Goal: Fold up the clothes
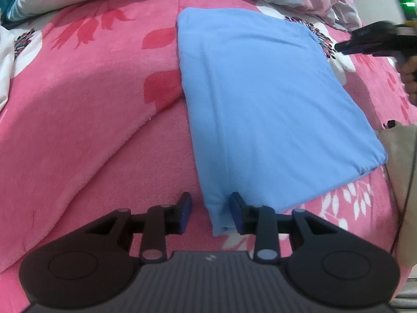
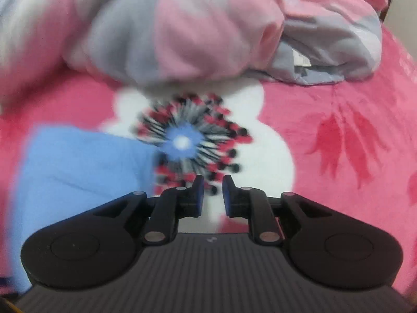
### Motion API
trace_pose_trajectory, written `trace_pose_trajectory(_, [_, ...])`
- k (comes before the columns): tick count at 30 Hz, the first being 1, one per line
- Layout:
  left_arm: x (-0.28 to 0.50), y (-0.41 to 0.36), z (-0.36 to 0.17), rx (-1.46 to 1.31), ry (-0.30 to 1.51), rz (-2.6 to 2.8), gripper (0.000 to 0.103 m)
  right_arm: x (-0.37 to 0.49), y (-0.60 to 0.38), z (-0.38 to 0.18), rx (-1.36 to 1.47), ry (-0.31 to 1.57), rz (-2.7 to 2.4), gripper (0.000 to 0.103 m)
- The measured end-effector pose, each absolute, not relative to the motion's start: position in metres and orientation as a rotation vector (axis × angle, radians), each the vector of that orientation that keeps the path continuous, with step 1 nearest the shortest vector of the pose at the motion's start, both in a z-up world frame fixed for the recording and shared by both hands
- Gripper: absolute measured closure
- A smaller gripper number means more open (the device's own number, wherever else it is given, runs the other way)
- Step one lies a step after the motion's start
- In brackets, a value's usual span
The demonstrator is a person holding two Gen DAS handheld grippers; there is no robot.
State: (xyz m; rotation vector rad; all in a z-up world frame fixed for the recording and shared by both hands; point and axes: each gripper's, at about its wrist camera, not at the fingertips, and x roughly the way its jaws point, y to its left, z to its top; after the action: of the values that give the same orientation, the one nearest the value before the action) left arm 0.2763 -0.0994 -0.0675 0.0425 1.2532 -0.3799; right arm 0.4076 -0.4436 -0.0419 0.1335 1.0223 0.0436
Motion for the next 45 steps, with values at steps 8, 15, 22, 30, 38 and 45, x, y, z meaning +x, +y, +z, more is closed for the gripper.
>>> trace_pose_trajectory(8, [0.273, -0.097, -0.066, 0.032, 1.263, -0.386, 0.064, 0.313, -0.364, -0.058, -0.034, 1.3, 0.413, 0.089])
trace_pose_trajectory(15, [0.263, -0.088, -0.055, 0.069, 1.258, -0.373, 0.062, 0.287, -0.378, -0.04, -0.125, 1.381, 0.26, 0.088])
trace_pose_trajectory(22, [0.27, -0.109, -0.025, 0.129, 1.1, -0.417, 0.062, 0.317, -0.322, -0.027, -0.161, 1.212, 0.42, 0.088])
trace_pose_trajectory(30, [0.253, -0.148, -0.051, 0.169, 1.269, -0.568, 0.056, 0.279, -0.337, -0.056, -0.062, 1.397, 0.296, 0.087])
trace_pose_trajectory(38, [0.219, -0.131, 0.015, 0.218, 1.316, -0.513, 0.054, 0.223, -0.362, -0.003, 0.058, 1.537, 0.158, 0.082])
trace_pose_trajectory(45, [0.209, -0.129, 0.07, 0.086, 1.321, -0.289, 0.052, 0.215, -0.337, 0.023, 0.029, 1.429, 0.345, 0.062])
